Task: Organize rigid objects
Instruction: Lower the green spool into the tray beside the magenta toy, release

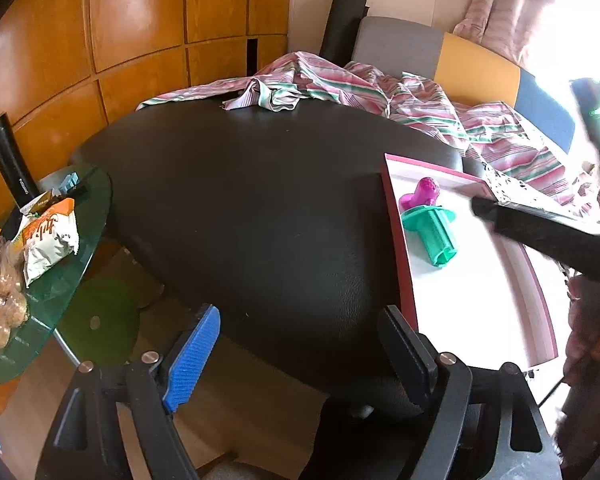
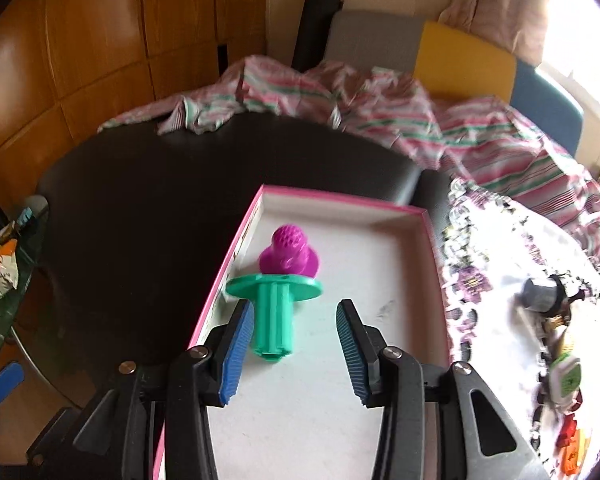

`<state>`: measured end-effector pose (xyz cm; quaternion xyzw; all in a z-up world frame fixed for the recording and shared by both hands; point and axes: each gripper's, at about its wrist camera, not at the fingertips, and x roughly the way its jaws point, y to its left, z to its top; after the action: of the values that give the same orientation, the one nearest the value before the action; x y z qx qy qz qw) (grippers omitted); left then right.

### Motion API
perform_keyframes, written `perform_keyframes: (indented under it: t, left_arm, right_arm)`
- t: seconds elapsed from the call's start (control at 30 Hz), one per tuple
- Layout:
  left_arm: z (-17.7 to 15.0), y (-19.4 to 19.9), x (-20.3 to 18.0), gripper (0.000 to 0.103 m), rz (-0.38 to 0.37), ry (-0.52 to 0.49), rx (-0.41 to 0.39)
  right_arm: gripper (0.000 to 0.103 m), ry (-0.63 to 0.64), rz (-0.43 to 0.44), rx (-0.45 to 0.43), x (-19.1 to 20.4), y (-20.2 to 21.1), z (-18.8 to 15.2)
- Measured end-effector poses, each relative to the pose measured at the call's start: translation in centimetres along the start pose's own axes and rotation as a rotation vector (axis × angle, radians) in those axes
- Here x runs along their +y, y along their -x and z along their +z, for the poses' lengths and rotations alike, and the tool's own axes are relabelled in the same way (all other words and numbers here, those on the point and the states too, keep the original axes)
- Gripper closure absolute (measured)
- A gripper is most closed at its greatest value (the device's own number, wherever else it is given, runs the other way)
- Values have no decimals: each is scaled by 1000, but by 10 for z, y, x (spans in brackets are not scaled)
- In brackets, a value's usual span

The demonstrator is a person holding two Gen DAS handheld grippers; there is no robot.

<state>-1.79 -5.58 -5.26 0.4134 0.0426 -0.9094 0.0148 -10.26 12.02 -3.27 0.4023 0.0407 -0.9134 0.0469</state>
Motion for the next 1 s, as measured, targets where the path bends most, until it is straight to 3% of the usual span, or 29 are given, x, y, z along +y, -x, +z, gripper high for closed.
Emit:
perform_keyframes:
  t: [0.23,0.47,1.0]
  left_arm:
    - [-2,3,-12,21,-7,-34,2]
    - [0,8,-31,21,-25,-83,-5]
    - [7,15,-82,21,-70,-193,-21]
  right_arm:
    - [60,-4,-42,-110,-12,50,3]
    - [60,-33,-59,-161,-32,79,0]
    - [60,-108,-110,-190,-82,97,-14]
